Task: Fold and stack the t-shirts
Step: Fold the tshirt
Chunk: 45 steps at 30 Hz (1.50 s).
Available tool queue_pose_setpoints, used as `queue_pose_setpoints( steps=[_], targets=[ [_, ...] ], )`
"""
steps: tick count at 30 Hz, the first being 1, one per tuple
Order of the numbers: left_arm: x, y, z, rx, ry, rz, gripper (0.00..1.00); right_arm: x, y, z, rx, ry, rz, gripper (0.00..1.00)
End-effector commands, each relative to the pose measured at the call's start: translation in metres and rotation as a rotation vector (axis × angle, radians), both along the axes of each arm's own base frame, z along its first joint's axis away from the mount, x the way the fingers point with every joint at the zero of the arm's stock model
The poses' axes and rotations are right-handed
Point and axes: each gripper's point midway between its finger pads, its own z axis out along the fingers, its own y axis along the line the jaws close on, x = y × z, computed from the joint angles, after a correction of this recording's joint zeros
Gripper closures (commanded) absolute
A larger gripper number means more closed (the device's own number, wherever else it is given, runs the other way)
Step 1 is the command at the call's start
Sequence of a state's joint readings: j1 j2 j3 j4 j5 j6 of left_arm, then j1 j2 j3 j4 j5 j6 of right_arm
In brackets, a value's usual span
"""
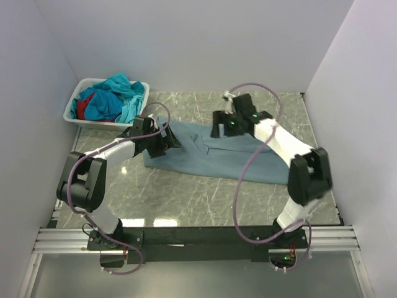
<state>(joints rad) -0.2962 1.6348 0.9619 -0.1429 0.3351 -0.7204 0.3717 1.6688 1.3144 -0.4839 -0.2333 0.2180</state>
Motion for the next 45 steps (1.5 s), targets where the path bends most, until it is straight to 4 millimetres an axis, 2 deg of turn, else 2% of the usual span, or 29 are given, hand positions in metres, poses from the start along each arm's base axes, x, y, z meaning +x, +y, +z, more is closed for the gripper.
queue_pose_setpoints(
  steps=[1,2,3,4,5,6,7,8,9,10,12,13,15,16,18,20,24,28,32,36,37,38,45],
  targets=[
    [0.011,-0.009,0.005,-0.049,-0.019,-0.015,0.01,0.026,0.052,-0.011,0.036,-0.029,0.217,0.11],
    [0.011,-0.01,0.004,-0.051,-0.016,-0.017,0.01,0.037,0.062,0.001,0.058,-0.046,0.24,0.15],
    [0.013,-0.01,0.004,-0.056,-0.022,-0.017,0.01,0.04,0.07,0.0,0.066,-0.044,0.277,0.16],
    [0.011,-0.01,0.0,-0.054,-0.011,-0.015,0.01,0.043,0.077,-0.019,0.066,-0.008,0.309,0.17],
    [0.011,-0.009,-0.001,-0.051,-0.011,-0.014,0.01,0.048,0.085,-0.012,0.075,-0.021,0.343,0.19],
    [0.012,-0.008,-0.003,-0.049,-0.011,-0.012,0.01,0.051,0.087,-0.017,0.046,-0.032,0.383,0.2],
    [0.01,-0.007,-0.007,-0.044,-0.002,-0.01,0.01,0.052,0.092,-0.035,0.014,-0.004,0.408,0.21],
    [0.01,-0.005,-0.009,-0.042,0.003,-0.006,0.01,0.056,0.091,-0.034,-0.03,-0.006,0.41,0.23],
    [0.009,-0.005,-0.011,-0.041,0.007,-0.006,0.01,0.058,0.091,-0.039,-0.061,-0.01,0.435,0.24],
    [0.007,-0.004,-0.016,-0.041,0.015,-0.001,0.01,0.055,0.095,-0.053,-0.082,0.02,0.453,0.25],
    [0.006,-0.002,-0.019,-0.046,0.026,-0.002,0.01,0.062,0.098,-0.056,-0.103,0.008,0.46,0.29],
    [0.005,-0.002,-0.022,-0.046,0.031,-0.002,0.01,0.06,0.099,-0.066,-0.113,0.034,0.466,0.31],
    [0.004,0.0,-0.025,-0.042,0.037,0.002,0.01,0.068,0.102,-0.065,-0.127,0.021,0.457,0.33],
    [0.004,0.001,-0.027,-0.037,0.04,0.0,0.01,0.067,0.1,-0.074,-0.142,0.046,0.456,0.35],
    [0.003,0.003,-0.031,-0.026,0.05,0.005,0.01,0.073,0.104,-0.071,-0.152,0.027,0.455,0.37],
    [0.003,0.005,-0.034,-0.019,0.053,0.009,0.01,0.075,0.108,-0.078,-0.157,0.027,0.465,0.41],
    [0.002,0.01,-0.038,-0.012,0.066,0.014,0.01,0.078,0.113,-0.091,-0.189,0.046,0.461,0.42],
    [0.003,0.012,-0.04,-0.01,0.07,0.016,0.0,0.083,0.12,-0.09,-0.204,0.032,0.457,0.5],
    [0.003,0.014,-0.041,-0.008,0.069,0.021,0.01,0.084,0.12,-0.087,-0.2,0.028,0.447,0.69],
    [0.003,0.015,-0.044,-0.006,0.078,0.024,0.01,0.081,0.12,-0.084,-0.19,0.035,0.441,0.83],
    [0.003,0.015,-0.043,-0.005,0.076,0.023,0.01,0.079,0.121,-0.084,-0.187,0.038,0.442,0.94],
    [0.003,0.015,-0.044,-0.006,0.079,0.022,0.01,0.078,0.121,-0.084,-0.183,0.042,0.434,1.0],
    [0.001,0.016,-0.045,-0.006,0.081,0.025,0.01,0.084,0.116,-0.063,-0.21,0.007,0.353,1.0]
  ],
)
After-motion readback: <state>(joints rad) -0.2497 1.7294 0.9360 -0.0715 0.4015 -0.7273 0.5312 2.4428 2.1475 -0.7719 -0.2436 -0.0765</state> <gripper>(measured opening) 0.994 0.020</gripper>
